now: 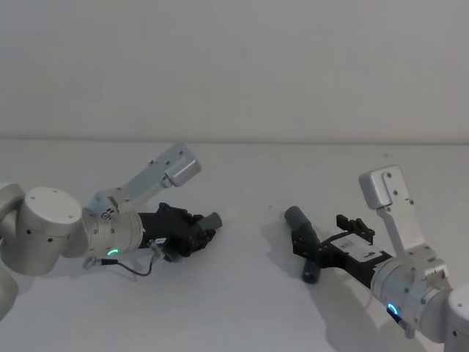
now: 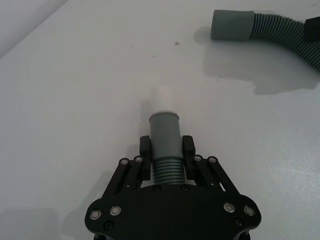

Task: Use both hands to pick up one end of the pipe from the table, align the ends, and insert them.

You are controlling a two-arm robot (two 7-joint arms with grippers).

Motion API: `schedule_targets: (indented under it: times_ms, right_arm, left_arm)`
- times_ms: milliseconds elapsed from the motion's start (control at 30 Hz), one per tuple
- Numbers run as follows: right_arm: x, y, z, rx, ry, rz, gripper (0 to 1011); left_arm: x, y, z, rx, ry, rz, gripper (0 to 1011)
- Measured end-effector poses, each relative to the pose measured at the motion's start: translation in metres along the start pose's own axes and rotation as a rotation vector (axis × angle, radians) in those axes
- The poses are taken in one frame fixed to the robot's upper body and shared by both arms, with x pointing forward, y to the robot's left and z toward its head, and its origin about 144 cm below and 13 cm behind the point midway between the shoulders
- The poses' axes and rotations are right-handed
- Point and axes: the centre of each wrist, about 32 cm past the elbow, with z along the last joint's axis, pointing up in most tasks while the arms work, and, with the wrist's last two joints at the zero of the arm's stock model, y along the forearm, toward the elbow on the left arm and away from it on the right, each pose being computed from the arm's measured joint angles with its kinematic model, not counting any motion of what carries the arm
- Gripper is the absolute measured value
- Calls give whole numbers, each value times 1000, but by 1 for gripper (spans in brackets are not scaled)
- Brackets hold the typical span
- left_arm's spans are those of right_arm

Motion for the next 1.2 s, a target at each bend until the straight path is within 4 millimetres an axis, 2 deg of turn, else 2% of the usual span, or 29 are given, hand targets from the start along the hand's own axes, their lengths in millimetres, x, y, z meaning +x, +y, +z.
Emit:
schedule_targets:
  times_ms: [1200]
  right_arm:
    - [1, 18, 0, -65, 9, -3, 1001]
  left_arm:
    - [0, 0, 0, 0, 0, 0, 365]
